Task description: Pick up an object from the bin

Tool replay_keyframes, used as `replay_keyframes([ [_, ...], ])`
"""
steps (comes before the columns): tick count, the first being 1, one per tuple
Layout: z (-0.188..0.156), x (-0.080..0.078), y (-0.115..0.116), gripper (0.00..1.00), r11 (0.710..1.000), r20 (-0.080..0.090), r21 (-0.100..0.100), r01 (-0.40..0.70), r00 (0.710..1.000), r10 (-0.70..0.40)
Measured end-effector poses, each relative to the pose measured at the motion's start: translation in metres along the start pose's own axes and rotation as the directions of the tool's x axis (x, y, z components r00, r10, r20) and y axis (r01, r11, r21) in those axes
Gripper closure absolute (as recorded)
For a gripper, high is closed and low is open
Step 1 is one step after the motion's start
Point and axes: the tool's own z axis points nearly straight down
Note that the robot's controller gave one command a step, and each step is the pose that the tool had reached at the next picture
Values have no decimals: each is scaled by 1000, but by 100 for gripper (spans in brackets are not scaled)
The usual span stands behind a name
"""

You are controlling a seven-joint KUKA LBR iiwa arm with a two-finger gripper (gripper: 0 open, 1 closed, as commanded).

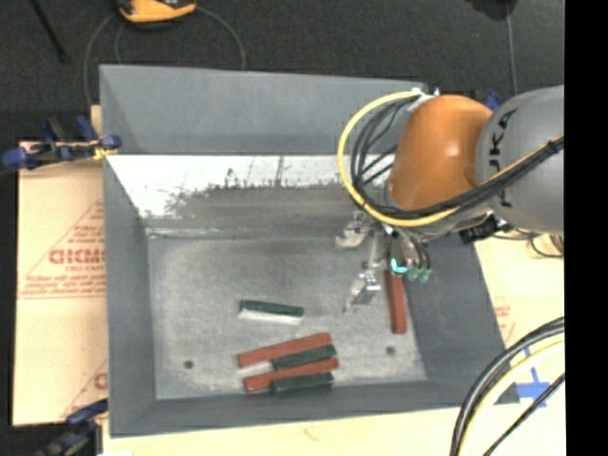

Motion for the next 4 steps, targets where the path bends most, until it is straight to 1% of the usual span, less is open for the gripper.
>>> replay_keyframes([
  [1,-4,-2,0,0,1000,7,0,0,1000,0],
  [2,80,1,87,100,999,12,0,32,999,-32],
  [3,80,1,87,100,999,13,0,33,999,-33],
  [4,-89,-6,86,100,999,16,1,42,999,-42],
])
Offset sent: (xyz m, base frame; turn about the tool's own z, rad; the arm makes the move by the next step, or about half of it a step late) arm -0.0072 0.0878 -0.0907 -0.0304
